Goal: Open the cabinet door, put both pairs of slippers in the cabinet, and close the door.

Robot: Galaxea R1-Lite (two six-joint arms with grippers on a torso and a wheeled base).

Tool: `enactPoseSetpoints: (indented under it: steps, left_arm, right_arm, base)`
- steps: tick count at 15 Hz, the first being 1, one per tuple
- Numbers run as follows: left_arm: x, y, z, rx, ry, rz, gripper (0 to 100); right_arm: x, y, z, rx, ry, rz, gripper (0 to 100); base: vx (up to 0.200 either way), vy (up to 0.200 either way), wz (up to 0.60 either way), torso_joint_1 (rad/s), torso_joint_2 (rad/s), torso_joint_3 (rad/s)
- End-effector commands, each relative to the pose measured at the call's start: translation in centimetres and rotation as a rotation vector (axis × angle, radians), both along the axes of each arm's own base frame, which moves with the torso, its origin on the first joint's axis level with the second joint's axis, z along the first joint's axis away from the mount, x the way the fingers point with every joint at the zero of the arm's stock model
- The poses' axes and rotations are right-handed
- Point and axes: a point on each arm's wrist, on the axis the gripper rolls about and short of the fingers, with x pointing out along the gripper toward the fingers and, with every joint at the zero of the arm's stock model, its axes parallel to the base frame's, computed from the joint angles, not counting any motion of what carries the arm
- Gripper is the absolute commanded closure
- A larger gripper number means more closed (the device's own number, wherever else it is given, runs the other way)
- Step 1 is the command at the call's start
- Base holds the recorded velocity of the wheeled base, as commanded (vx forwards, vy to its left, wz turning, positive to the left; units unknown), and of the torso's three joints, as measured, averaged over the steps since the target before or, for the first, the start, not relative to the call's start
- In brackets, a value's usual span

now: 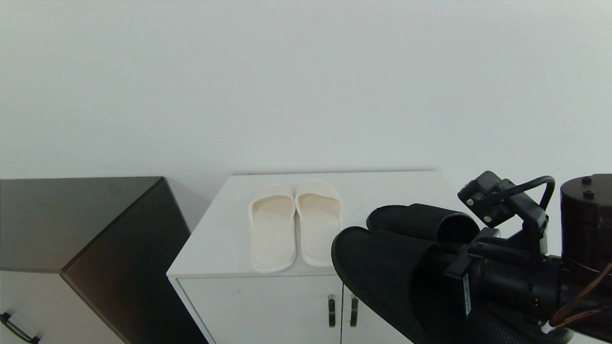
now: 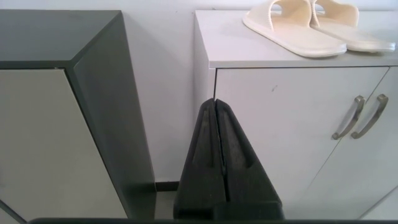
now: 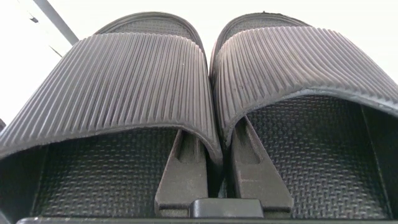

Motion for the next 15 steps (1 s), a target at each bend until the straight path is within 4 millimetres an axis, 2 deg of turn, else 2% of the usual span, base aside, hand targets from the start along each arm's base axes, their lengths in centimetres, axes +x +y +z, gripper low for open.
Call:
enactPoseSetpoints:
  steps: [1, 10, 15]
  left_arm:
    - [0.0, 0.0, 0.0, 0.0, 0.0, 0.0, 100]
    - [0.0, 0.0, 0.0, 0.0, 0.0, 0.0, 100]
    - [0.0, 0.0, 0.0, 0.0, 0.0, 0.0, 100]
  right_arm:
    - [-0.06, -0.04, -0.32, -0.007, 0.009, 0.003, 100]
    - [-0.3, -0.17, -0.83, -0.013, 0.028, 0.045, 100]
    - [-0.27, -0.14, -1.06, -0.02, 0.034, 0.045, 100]
  base:
    - [0.0, 0.0, 0.0, 0.0, 0.0, 0.0]
    - [-0.2, 0.0, 0.0, 0.0, 0.0, 0.003]
    - [0.0, 0.0, 0.0, 0.0, 0.0, 0.0]
